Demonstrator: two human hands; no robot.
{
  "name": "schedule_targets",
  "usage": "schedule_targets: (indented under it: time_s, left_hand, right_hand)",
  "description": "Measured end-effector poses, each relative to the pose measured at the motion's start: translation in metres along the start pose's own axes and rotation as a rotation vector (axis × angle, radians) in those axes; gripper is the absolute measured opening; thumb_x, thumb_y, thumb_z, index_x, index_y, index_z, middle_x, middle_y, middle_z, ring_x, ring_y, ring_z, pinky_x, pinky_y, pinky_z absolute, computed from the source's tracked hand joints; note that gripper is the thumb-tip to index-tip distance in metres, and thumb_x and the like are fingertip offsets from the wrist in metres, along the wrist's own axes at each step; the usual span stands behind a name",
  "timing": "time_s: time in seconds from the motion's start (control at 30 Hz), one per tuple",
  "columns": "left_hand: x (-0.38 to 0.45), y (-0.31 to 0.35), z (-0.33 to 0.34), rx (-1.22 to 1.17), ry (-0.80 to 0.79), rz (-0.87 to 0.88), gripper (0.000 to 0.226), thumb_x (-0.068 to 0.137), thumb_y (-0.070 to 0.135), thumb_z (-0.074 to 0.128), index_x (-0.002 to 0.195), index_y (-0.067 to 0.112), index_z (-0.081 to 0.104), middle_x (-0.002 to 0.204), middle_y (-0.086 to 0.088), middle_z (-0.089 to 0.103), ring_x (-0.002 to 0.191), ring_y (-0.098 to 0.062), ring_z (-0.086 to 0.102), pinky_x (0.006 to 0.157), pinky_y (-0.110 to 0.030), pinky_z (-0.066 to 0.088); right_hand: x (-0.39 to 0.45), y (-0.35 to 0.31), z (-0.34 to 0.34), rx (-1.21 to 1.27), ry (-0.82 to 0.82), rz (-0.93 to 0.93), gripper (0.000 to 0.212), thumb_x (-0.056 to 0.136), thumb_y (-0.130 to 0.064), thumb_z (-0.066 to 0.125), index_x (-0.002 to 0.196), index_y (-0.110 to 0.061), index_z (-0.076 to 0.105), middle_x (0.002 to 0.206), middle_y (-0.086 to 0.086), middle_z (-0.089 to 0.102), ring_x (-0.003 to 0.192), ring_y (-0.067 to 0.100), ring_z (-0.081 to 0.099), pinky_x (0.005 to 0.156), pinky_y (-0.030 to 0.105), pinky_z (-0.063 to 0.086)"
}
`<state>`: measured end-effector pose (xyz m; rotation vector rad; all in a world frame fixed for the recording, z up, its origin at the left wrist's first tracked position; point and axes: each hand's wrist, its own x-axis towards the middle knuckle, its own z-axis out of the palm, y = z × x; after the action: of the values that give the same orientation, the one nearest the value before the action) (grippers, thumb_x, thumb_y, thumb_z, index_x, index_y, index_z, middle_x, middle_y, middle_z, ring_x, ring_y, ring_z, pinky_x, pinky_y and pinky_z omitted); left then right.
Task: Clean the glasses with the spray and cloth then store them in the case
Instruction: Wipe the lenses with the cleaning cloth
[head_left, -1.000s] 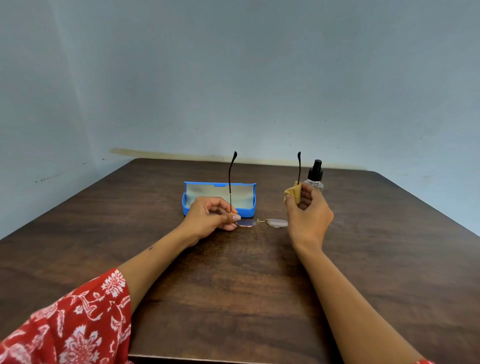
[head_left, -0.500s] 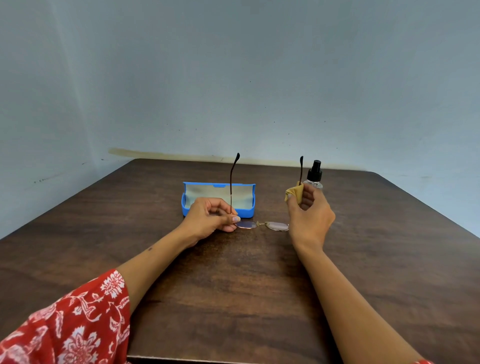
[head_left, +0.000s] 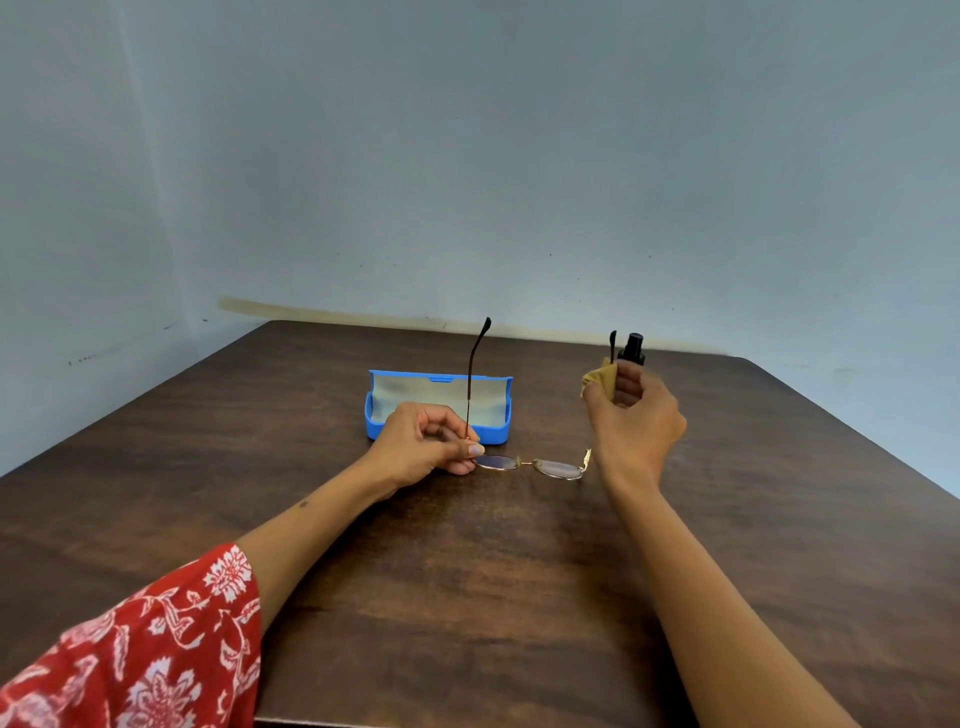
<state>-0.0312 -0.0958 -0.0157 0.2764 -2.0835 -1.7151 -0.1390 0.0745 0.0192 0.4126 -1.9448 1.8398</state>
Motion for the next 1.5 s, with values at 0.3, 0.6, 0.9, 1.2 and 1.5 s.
schedule_targets:
  time_s: [0.3,0.6,0.9,1.2,1.5]
  left_hand:
    - [0.000,-0.001,0.000,-0.009,-0.010,0.007,0.008,0.074,-0.006,0.071,0.075,0.000,0.066,0.065,-0.009,0.070,0.061,-0.018,0.069,0.058,-0.023,0.058]
    - [0.001,-0.001,-0.001,-0.018,0.002,-0.006,0.009,0.074,-0.004,0.071,0.075,0.002,0.066,0.066,-0.008,0.071,0.063,-0.018,0.070,0.059,-0.023,0.058]
    - [0.000,0.001,0.002,0.002,-0.010,-0.007,0.008,0.073,-0.004,0.072,0.077,-0.001,0.065,0.073,-0.014,0.071,0.063,-0.020,0.069,0.060,-0.022,0.058]
    - [0.000,0.001,0.002,0.002,0.002,-0.016,0.009,0.074,-0.004,0.072,0.074,0.002,0.065,0.076,-0.019,0.069,0.063,-0.020,0.070,0.061,-0.023,0.058]
    - [0.000,0.002,0.002,-0.001,0.010,-0.023,0.011,0.073,-0.003,0.072,0.072,0.005,0.065,0.080,-0.020,0.070,0.065,-0.021,0.069,0.063,-0.025,0.059]
  right_hand:
    - [0.003,-0.015,-0.003,-0.001,-0.018,-0.108,0.019,0.081,-0.012,0.067,0.100,-0.013,0.067,0.081,-0.006,0.063,0.074,0.005,0.057,0.065,0.004,0.043]
    - [-0.008,0.009,-0.006,-0.212,-0.146,0.082,0.016,0.076,-0.016,0.070,0.092,-0.013,0.071,0.082,0.000,0.069,0.079,0.012,0.063,0.055,0.000,0.034]
    - [0.009,-0.021,-0.005,-0.117,0.005,0.010,0.015,0.078,-0.018,0.067,0.093,-0.015,0.069,0.076,-0.006,0.065,0.074,0.012,0.063,0.068,0.017,0.040]
    - [0.009,-0.032,-0.003,-0.032,0.031,-0.072,0.022,0.078,-0.014,0.068,0.100,-0.014,0.068,0.088,-0.006,0.068,0.079,0.009,0.063,0.072,0.017,0.048]
    - [0.008,-0.048,-0.004,0.050,0.047,-0.129,0.023,0.080,-0.015,0.069,0.103,-0.011,0.067,0.090,-0.004,0.069,0.074,0.001,0.059,0.063,-0.001,0.037]
